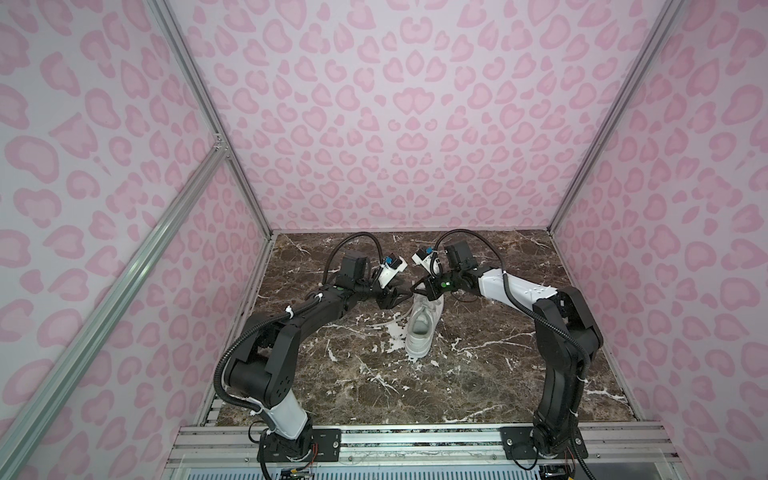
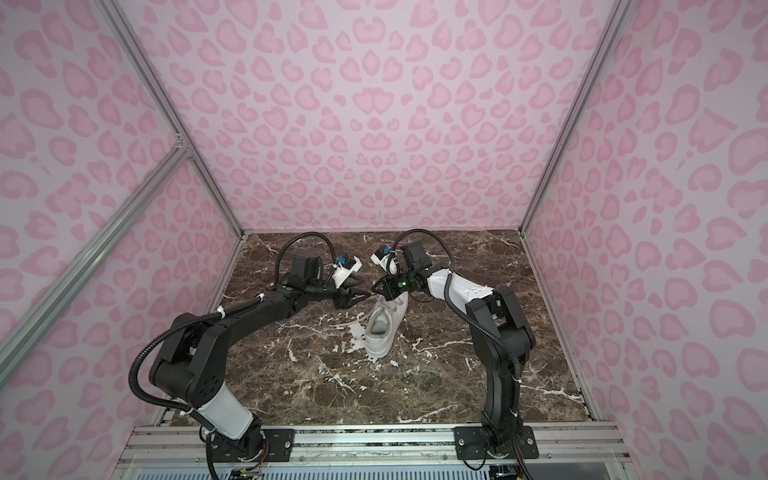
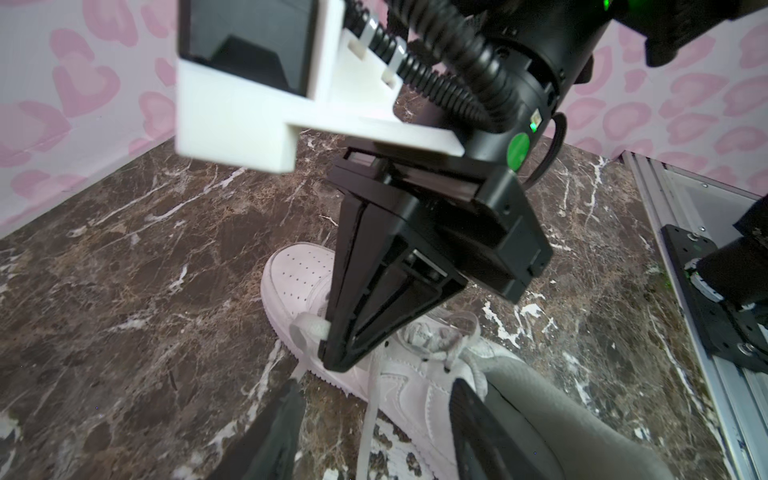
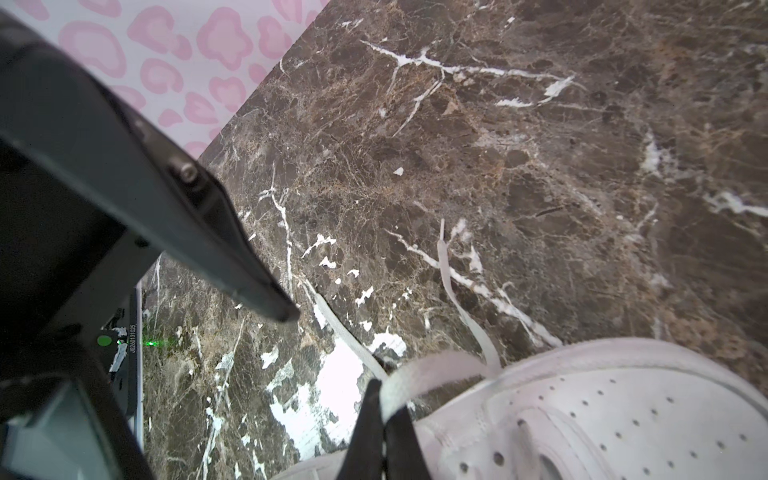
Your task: Tie the shoes
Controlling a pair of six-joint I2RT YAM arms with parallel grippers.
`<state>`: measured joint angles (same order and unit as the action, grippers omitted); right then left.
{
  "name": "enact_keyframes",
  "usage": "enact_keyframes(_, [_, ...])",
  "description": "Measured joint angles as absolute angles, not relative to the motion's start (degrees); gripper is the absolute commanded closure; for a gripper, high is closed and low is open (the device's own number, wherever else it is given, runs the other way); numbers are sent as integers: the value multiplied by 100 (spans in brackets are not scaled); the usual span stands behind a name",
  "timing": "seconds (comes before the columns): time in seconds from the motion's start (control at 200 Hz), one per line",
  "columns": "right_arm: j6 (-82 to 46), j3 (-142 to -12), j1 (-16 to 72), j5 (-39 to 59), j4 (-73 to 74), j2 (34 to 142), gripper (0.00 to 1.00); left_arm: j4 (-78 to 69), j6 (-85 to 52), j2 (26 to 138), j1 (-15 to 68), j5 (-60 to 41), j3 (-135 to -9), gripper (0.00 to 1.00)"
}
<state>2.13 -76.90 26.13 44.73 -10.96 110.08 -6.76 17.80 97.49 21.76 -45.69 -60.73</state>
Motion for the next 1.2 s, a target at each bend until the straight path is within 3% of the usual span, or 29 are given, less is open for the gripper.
enact_keyframes(0.55, [705,-7258,2668,4477,-419,10818,100,-1315,209,10669,1929,-5662,-6438,49])
enact_keyframes(0.84, [928,-7157,2722,4458,-395,10761,100,-1376,-226,10938,1966,-5745,-6707,62])
enact_keyframes(0.955, [967,-7140,2731,4447,-405,10753,100,-1374,-309,11015,2005,-5760,-6731,62])
enact_keyframes(1.2, [1013,-7043,2731,4434,-368,10680,100,-1376,-491,11078,2043,-5791,-6755,77])
